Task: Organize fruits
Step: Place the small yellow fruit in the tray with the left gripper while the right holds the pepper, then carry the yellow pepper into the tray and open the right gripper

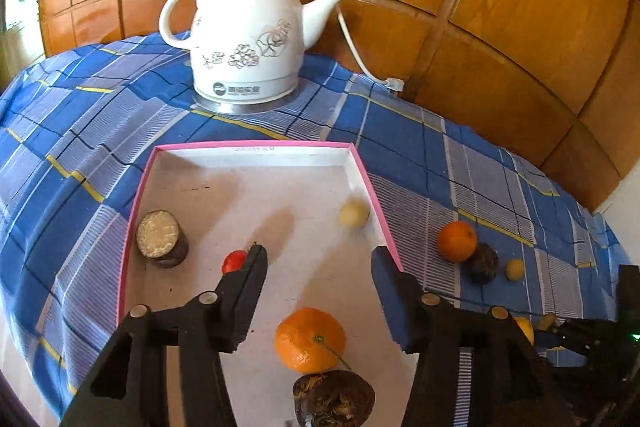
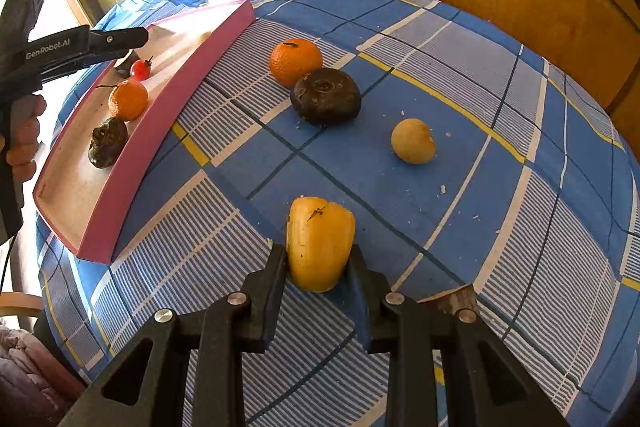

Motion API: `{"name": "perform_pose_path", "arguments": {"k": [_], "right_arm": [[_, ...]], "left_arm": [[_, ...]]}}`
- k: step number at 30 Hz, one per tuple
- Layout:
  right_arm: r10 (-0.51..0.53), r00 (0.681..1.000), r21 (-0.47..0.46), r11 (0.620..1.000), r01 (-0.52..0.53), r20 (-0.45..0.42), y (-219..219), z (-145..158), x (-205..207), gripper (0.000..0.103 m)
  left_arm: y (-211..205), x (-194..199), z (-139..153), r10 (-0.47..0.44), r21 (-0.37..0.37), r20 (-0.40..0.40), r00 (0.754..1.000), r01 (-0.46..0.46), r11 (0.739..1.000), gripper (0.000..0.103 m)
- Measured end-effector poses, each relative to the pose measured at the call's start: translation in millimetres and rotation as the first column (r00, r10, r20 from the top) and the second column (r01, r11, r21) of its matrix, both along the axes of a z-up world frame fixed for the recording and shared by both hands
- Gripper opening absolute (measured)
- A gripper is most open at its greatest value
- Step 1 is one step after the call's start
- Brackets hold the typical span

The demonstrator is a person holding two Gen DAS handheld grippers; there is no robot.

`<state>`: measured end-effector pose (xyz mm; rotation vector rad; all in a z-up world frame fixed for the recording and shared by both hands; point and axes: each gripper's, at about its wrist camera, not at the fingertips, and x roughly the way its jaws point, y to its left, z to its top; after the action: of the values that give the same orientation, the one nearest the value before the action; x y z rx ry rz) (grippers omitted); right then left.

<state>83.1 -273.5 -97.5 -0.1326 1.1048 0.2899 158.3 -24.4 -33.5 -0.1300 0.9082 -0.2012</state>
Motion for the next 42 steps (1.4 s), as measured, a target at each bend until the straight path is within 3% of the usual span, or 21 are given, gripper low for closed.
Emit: {"name": "perform_pose_path", "arguments": {"k": [3, 6, 8, 13, 19, 32, 42], "right_arm": [[-0.001, 1.000, -0.004, 1.000, 0.001, 0.000, 0.8, 0.0, 0.1, 0.030], [-0.004, 1.000, -0.002, 1.000, 0.004, 0.000, 0.9, -0.3, 0.3, 0.030], [-0.005, 1.000, -0.003, 1.000, 0.005, 0.002, 1.1, -0.5, 0.3, 0.030], [-0.007, 1.000, -0.014, 1.000, 0.007, 0.010, 2.9, -1.1, -0.8, 0.030], [-0.013, 1.000, -0.024, 1.000, 0.014, 0.020, 5.8, -1.7, -2.9, 0.030], [-0.017, 0.999, -0.022, 1.000, 0.018, 0.046, 3.8, -2.1, -8.4, 0.030], [-0.011, 0.998, -0.049, 0.999, 0.014, 0.065, 7.1, -1.7, -8.8, 0.030]], "left_arm": [[0.1, -9.8, 3.2, 0.027, 0.031, 0.004, 1.000, -0.027, 0.999, 0.061], [2.0, -31.5, 9.8, 0.057, 0.062, 0.041, 0.998, -0.060, 0.996, 0.073], [3.2, -43.7, 12.7, 0.078, 0.072, 0.063, 0.995, -0.083, 0.994, 0.087], [5.8, -72.5, 17.0, 0.128, 0.109, 0.092, 0.988, -0.137, 0.985, 0.102], [7.9, -91.6, 20.3, 0.174, 0.135, 0.095, 0.980, -0.186, 0.973, 0.103], [17.9, -117.3, 36.5, 0.233, 0.191, 0.208, 0.950, -0.273, 0.943, 0.103], [23.0, -122.9, 35.5, 0.258, 0.181, 0.211, 0.943, -0.297, 0.938, 0.103]]}}
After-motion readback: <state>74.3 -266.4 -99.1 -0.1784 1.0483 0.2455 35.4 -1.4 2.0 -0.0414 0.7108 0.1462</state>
